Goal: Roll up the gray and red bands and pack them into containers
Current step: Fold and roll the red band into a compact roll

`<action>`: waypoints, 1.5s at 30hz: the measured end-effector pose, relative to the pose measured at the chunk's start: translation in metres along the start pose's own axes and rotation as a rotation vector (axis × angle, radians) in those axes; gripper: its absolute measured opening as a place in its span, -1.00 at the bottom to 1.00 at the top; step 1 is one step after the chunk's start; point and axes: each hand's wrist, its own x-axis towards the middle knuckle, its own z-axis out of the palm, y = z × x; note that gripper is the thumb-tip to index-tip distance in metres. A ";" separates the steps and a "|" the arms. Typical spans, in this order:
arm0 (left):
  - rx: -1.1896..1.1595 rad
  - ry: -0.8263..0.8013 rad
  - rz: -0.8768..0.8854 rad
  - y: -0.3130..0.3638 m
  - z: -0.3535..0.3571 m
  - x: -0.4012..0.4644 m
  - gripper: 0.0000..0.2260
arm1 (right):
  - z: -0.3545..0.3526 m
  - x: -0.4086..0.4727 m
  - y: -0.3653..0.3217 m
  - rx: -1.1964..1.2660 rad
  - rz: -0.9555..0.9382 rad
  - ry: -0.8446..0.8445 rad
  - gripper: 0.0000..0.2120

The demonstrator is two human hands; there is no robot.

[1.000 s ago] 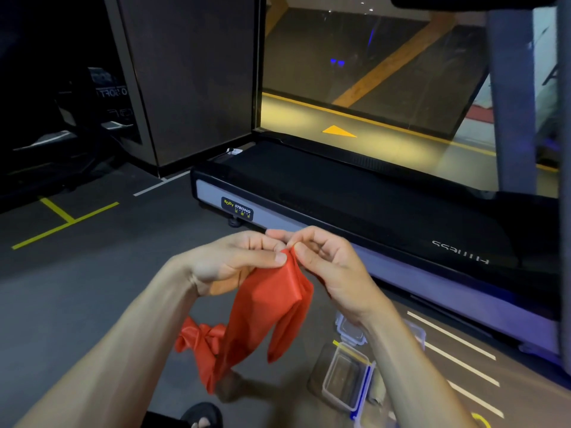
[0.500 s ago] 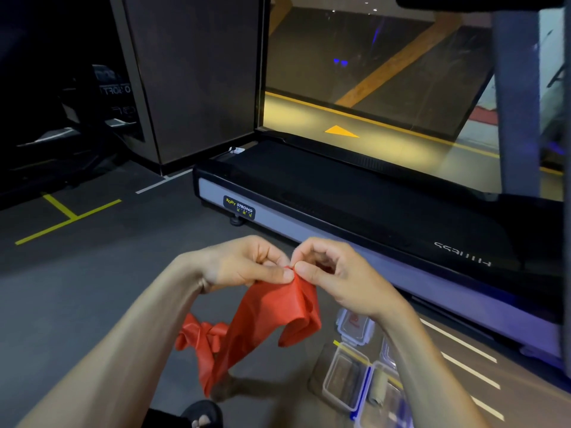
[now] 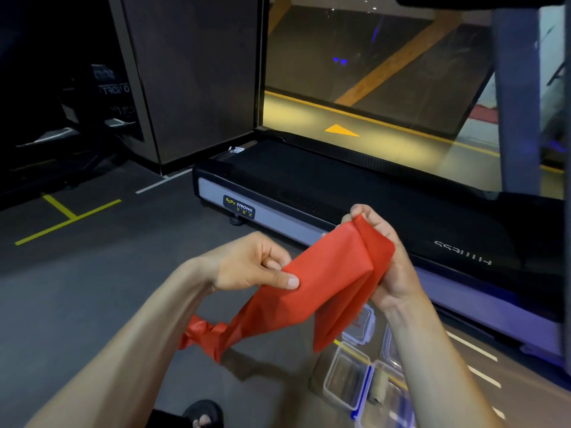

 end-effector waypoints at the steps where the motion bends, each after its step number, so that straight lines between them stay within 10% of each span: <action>1: -0.010 0.011 0.001 0.000 0.001 0.000 -0.72 | 0.000 0.000 0.000 0.010 -0.003 0.005 -0.93; 18: -0.117 -0.059 0.030 0.003 -0.002 -0.002 -0.63 | -0.005 -0.001 -0.003 0.027 0.024 0.074 -0.84; 30: -0.780 -0.120 0.360 0.004 -0.001 -0.010 -0.77 | 0.001 -0.003 0.026 -0.259 0.133 -0.157 -0.96; 45: -0.486 -0.078 0.072 -0.003 -0.005 -0.006 -0.76 | 0.021 -0.002 0.023 -0.337 0.006 -0.264 -0.91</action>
